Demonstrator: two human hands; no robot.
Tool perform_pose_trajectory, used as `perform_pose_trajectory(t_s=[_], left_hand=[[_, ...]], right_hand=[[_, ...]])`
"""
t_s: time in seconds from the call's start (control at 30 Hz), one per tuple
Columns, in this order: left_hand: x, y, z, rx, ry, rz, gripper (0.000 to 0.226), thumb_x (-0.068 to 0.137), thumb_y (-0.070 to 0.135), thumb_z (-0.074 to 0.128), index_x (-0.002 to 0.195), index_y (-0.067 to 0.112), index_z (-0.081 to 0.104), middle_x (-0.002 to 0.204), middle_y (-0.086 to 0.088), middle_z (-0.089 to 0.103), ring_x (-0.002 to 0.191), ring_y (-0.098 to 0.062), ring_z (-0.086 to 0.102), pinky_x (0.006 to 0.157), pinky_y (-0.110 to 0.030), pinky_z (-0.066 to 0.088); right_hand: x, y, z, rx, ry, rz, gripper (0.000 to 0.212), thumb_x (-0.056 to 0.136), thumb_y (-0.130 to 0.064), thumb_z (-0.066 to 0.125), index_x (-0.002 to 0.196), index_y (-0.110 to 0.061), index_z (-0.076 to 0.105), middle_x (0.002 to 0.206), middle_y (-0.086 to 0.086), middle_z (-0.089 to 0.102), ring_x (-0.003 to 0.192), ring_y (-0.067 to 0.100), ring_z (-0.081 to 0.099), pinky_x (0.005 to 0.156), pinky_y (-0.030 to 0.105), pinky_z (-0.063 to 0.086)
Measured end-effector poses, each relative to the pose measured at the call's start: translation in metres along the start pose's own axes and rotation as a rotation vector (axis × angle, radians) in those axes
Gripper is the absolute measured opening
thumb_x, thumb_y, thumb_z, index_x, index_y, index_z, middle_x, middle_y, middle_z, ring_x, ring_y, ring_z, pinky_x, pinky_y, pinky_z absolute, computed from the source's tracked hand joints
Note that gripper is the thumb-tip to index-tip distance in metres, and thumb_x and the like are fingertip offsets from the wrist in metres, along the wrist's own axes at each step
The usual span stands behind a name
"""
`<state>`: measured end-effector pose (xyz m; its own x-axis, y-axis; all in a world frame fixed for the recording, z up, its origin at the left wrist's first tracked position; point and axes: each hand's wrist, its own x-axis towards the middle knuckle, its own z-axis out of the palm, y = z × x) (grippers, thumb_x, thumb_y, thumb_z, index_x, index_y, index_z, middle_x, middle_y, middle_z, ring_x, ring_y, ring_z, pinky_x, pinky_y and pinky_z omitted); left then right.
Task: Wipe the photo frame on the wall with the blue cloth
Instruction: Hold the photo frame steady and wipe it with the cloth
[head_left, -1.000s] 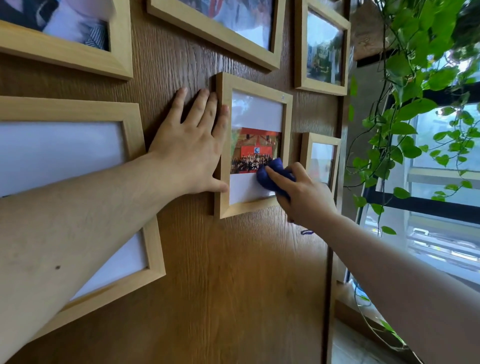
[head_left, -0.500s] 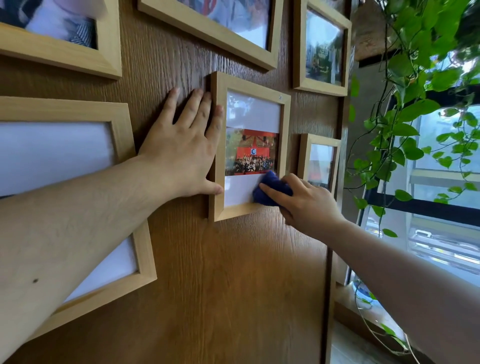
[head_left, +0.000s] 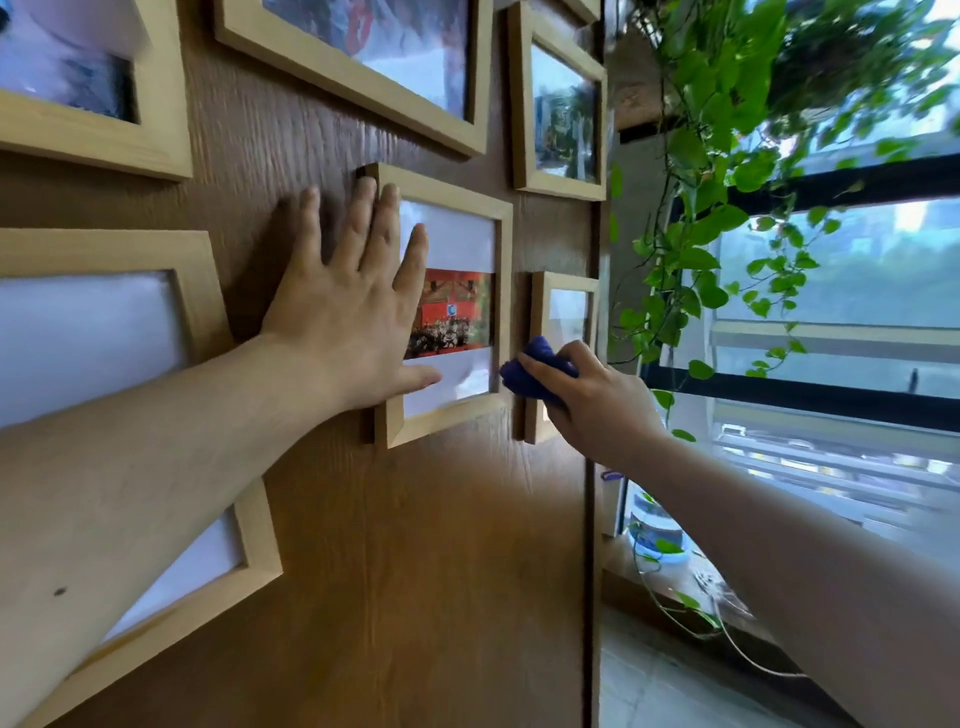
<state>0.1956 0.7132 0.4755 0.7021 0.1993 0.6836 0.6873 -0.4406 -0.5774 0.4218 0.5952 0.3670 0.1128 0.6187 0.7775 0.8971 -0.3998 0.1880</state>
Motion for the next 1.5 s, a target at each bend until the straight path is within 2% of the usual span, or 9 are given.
perform_pose_trajectory(t_s=[0.17,0.27,0.5,0.7,0.97,1.2,1.3,1.4,1.5], left_hand=[[0.005,0.032,-0.015,0.004,0.042,0.14,0.111,0.072,0.083,0.011,0.146,0.004,-0.016,0.156,-0.029,-0.014,0.144,-0.043,-0.012,0.114,-0.065,0.007],[0.019,0.06,-0.017,0.022,0.034,0.207,0.111,0.075,0.082,0.013,0.145,0.002,-0.018,0.155,-0.029,-0.016,0.144,-0.042,-0.013,0.114,-0.064,0.005],[0.075,0.113,0.01,0.057,-0.028,0.214,0.113,0.076,0.083,0.019,0.145,0.001,-0.018,0.155,-0.03,-0.015,0.144,-0.043,-0.012,0.115,-0.062,0.005],[0.116,0.143,0.038,0.11,-0.083,0.187,0.113,0.076,0.082,0.021,0.146,0.0,-0.014,0.156,-0.031,-0.009,0.145,-0.042,-0.009,0.115,-0.062,0.004],[0.159,0.171,0.057,0.116,-0.155,0.132,0.112,0.075,0.082,0.031,0.149,0.007,-0.005,0.157,-0.03,0.001,0.143,-0.047,0.0,0.116,-0.061,0.004],[0.171,0.177,0.069,0.161,-0.158,0.118,0.113,0.074,0.08,0.039,0.149,0.006,-0.001,0.157,-0.028,0.005,0.145,-0.042,0.0,0.116,-0.06,0.004],[0.171,0.176,0.07,0.176,-0.17,0.122,0.118,0.071,0.084,0.039,0.149,0.006,-0.004,0.157,-0.028,0.003,0.145,-0.041,-0.001,0.116,-0.061,0.006],[0.169,0.172,0.072,0.188,-0.165,0.131,0.123,0.067,0.088,0.036,0.148,0.006,-0.007,0.157,-0.028,0.0,0.145,-0.041,-0.003,0.116,-0.061,0.006],[0.169,0.172,0.074,0.191,-0.168,0.135,0.125,0.066,0.088,0.037,0.148,0.005,-0.007,0.157,-0.027,0.0,0.145,-0.041,-0.003,0.116,-0.061,0.006]], right_hand=[[-0.009,0.015,0.014,0.083,0.008,0.076,0.052,0.088,-0.029,0.057,0.138,-0.032,0.041,0.118,0.008,0.052,0.075,0.028,0.059,0.053,0.032,0.046],[-0.009,0.033,0.03,0.109,-0.01,0.111,0.055,0.088,-0.03,0.056,0.139,-0.035,0.036,0.126,0.006,0.048,0.08,0.03,0.061,0.054,0.033,0.049],[0.016,0.096,0.061,0.201,0.087,0.185,0.053,0.086,-0.028,0.059,0.137,-0.033,0.044,0.116,0.005,0.051,0.075,0.029,0.059,0.054,0.028,0.036],[0.039,0.128,0.083,0.334,0.143,0.242,0.052,0.084,-0.026,0.057,0.134,-0.035,0.045,0.115,0.003,0.05,0.079,0.031,0.059,0.054,0.036,0.049],[0.073,0.135,0.104,0.366,0.226,0.117,0.049,0.083,-0.022,0.061,0.13,-0.036,0.052,0.118,0.008,0.051,0.071,0.031,0.061,0.046,0.033,0.049],[0.079,0.141,0.128,0.369,0.277,0.014,0.049,0.084,-0.034,0.06,0.133,-0.032,0.05,0.113,0.01,0.053,0.062,0.028,0.057,0.043,0.03,0.046],[0.079,0.16,0.139,0.332,0.284,0.124,0.048,0.082,-0.032,0.065,0.129,-0.034,0.054,0.11,0.009,0.054,0.068,0.029,0.06,0.046,0.028,0.04],[0.076,0.176,0.152,0.325,0.21,0.286,0.048,0.084,-0.033,0.06,0.131,-0.037,0.05,0.116,0.007,0.05,0.077,0.031,0.06,0.049,0.033,0.047],[0.072,0.168,0.151,0.362,0.223,0.267,0.049,0.085,-0.032,0.059,0.133,-0.032,0.05,0.116,0.009,0.05,0.077,0.031,0.06,0.051,0.034,0.049]])
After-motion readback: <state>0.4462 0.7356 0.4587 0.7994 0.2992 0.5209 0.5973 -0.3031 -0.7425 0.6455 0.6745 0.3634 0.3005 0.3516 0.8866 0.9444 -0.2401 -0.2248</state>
